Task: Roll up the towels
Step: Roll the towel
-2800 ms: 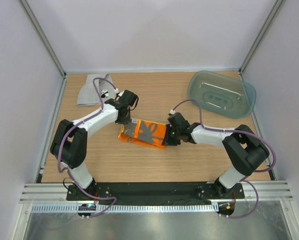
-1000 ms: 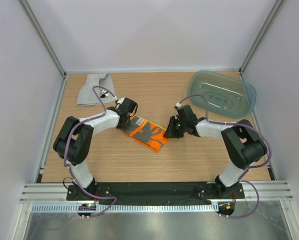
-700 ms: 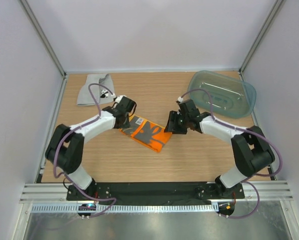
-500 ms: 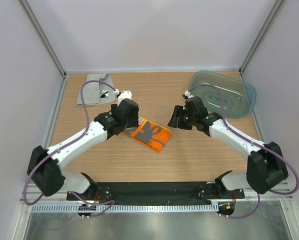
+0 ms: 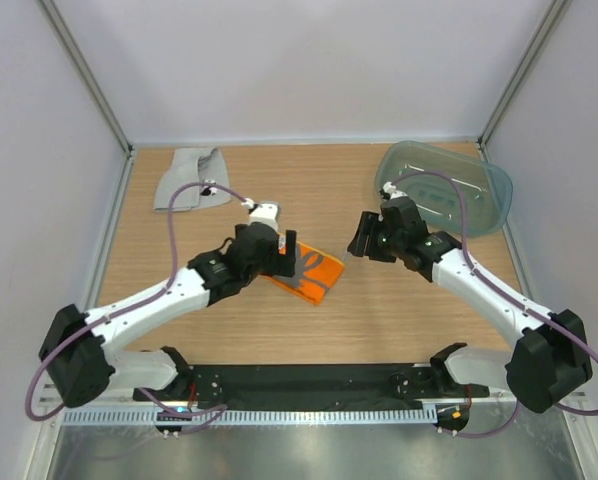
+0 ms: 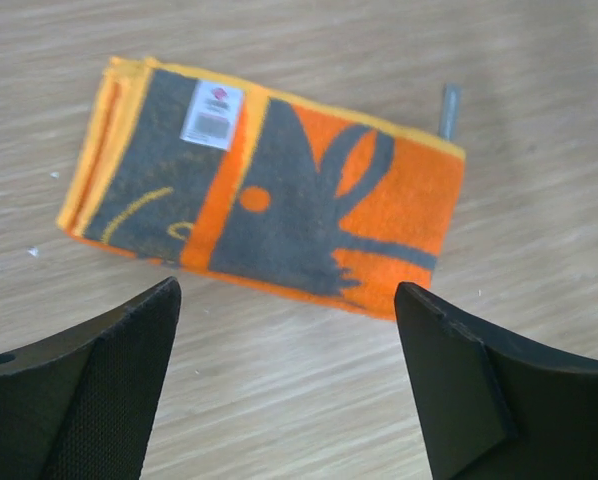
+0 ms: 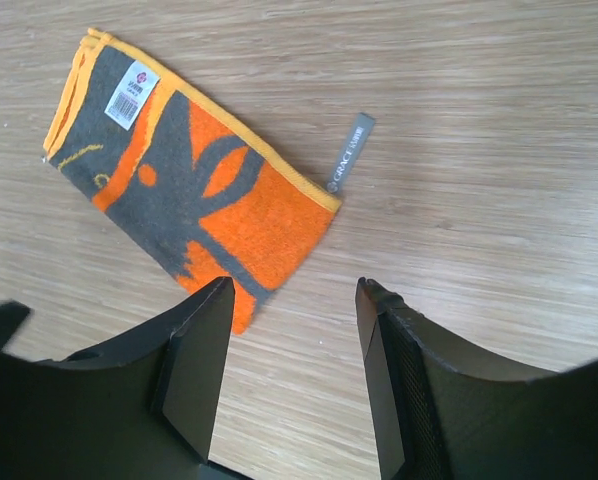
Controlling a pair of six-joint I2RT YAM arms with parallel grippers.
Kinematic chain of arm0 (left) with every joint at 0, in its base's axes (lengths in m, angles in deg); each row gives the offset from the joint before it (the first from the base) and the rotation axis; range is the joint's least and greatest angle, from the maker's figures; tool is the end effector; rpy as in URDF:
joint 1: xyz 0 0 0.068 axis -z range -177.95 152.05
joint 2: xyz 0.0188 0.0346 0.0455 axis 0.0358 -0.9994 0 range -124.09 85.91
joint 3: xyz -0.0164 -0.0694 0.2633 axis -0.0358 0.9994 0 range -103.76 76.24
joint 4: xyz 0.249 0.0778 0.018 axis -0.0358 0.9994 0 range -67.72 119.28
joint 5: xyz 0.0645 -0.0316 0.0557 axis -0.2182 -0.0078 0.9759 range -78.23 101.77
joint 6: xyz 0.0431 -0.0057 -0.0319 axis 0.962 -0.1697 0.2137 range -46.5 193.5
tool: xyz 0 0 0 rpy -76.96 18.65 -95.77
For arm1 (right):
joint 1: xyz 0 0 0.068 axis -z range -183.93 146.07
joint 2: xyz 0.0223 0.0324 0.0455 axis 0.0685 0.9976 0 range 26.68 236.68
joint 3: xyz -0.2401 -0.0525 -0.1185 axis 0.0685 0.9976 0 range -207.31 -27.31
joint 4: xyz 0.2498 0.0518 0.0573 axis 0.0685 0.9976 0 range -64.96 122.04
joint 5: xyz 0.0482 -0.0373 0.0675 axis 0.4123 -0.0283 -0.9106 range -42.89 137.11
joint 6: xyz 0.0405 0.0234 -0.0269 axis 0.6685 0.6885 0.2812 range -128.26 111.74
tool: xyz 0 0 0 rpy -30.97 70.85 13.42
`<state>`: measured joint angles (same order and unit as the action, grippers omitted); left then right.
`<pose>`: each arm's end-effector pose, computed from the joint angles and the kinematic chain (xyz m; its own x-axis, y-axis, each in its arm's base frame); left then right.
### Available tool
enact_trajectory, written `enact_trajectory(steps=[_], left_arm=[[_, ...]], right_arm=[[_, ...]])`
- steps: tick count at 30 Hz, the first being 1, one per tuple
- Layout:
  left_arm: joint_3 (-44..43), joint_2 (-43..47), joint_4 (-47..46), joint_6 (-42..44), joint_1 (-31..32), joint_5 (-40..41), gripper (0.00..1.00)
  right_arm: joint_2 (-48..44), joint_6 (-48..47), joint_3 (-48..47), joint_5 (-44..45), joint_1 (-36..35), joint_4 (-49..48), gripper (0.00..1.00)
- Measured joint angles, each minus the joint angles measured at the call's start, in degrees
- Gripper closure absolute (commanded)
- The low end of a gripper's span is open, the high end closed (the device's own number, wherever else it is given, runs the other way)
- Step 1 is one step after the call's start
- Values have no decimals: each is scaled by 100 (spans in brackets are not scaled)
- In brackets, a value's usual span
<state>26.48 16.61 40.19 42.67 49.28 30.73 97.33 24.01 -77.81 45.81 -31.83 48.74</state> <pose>0.1873 -0.1852 0.2696 -0.6207 -0.0430 -0.7829 0.2341 0.9428 -0.2374 0.2315 0.1234 0.2586 -0.7752 0.1936 -0.6014 -0.0809 0.9137 0.3984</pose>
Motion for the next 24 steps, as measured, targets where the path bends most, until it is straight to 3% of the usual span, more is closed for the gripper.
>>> enact_trajectory(steps=[7,11,24], left_arm=[[-629,-1178,319,260,1432,577,27],[-826,-1720,348,389,1864,706,32],[-920,-2608,57,734,2048,695,44]], right_arm=[[-166,26,2,468,2,391,41],[-177,94,55,717,48,612,41],[-240,214,304,866,142,841,41]])
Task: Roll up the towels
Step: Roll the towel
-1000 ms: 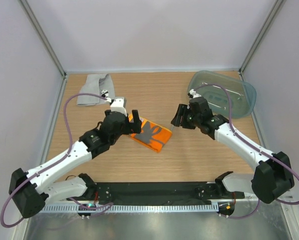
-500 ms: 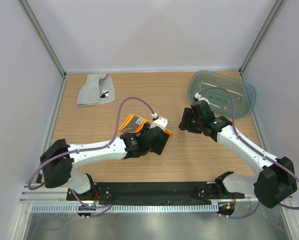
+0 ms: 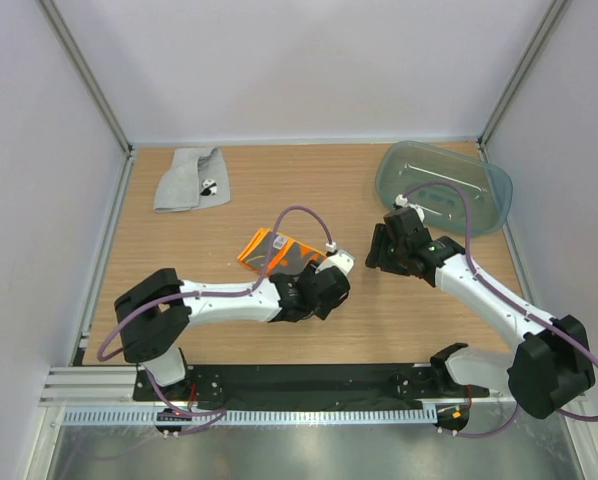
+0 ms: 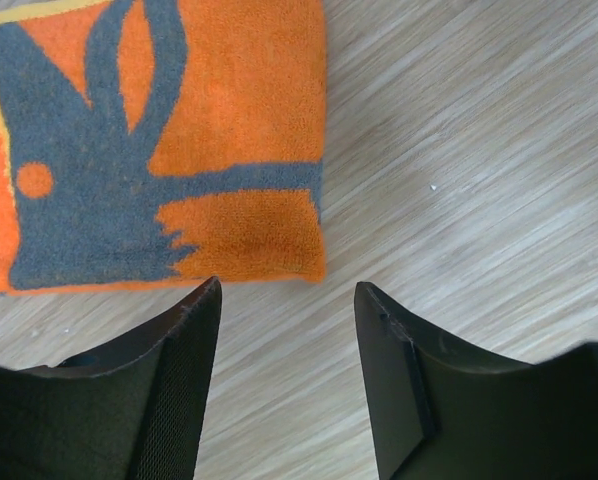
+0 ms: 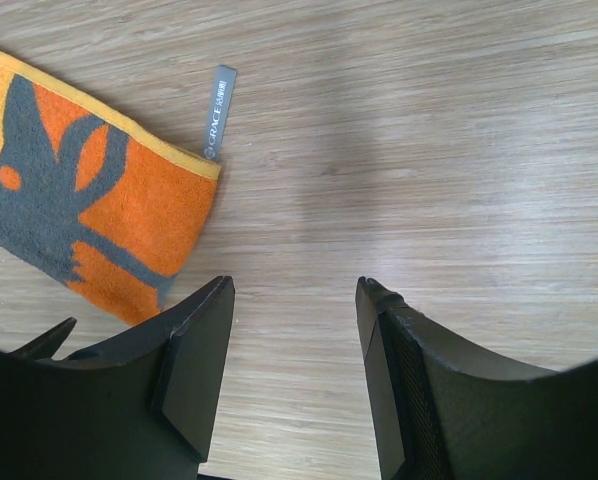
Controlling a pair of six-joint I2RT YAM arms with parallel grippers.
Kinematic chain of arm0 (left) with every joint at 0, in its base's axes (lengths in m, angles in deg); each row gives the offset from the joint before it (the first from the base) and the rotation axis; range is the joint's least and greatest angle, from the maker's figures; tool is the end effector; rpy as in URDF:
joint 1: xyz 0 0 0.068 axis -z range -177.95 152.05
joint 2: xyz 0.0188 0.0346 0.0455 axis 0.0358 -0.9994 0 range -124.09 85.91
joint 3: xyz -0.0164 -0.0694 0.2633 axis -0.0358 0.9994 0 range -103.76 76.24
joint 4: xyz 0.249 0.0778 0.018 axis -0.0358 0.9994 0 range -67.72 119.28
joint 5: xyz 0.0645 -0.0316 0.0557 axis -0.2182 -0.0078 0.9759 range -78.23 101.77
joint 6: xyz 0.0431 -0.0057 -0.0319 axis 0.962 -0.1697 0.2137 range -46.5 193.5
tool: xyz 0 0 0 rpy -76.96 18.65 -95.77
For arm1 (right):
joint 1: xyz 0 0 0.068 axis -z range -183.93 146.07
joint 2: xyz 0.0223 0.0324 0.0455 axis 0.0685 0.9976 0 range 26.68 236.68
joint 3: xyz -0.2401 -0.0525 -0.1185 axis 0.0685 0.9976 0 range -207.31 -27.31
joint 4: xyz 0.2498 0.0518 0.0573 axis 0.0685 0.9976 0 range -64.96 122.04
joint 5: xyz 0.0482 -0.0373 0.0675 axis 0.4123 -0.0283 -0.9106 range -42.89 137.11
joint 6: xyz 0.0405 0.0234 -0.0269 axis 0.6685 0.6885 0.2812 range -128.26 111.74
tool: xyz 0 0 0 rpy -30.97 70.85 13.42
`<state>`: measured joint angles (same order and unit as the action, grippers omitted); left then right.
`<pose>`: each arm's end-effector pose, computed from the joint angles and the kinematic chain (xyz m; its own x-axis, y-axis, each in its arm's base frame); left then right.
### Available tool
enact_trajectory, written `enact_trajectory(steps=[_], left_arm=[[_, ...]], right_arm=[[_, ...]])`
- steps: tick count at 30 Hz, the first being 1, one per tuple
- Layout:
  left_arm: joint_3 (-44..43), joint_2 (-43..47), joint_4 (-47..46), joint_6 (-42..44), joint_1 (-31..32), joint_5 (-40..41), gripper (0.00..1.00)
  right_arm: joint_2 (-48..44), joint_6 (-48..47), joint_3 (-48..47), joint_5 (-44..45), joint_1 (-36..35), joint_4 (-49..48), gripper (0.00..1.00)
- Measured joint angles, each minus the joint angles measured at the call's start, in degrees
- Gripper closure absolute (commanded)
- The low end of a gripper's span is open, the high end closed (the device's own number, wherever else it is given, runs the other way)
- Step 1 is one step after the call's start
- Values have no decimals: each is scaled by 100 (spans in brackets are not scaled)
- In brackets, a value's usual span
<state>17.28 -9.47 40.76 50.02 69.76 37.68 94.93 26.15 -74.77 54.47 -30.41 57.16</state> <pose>0.1429 -0.3073 0.1924 -0.5784 0.4657 -0.6698 0.5523 0.8278 0.0986 0.2156 0.1022 0.2407 -0.7999 0.2277 -0.5553 0.0957 0.9618 0.2565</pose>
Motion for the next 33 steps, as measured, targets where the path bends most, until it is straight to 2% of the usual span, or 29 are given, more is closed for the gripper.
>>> enact_trajectory(steps=[16,19,22,23,26,28,33], left_arm=[[0,-704,-535,310,-46,-48,47],[20,-710,-629,315,-125,-92,53],[173,-697,-839,271,-210,-116,66],[227,-664,-901,273,-225,-140,76],[385,-616,-1091,264,-258,-146,95],[446,-595,-1182,247,-260,-140,100],[616,-485,-1362,94,-302,-181,100]], right_arm=[[2,0,70,0,35,-42,41],[2,0,81,0,35,-39,41],[2,0,87,0,37,-44,41],[4,0,87,0,37,-44,41],[52,20,92,-48,42,-111,41],[103,50,153,-199,44,-243,41],[328,332,610,-1209,57,-1036,31]])
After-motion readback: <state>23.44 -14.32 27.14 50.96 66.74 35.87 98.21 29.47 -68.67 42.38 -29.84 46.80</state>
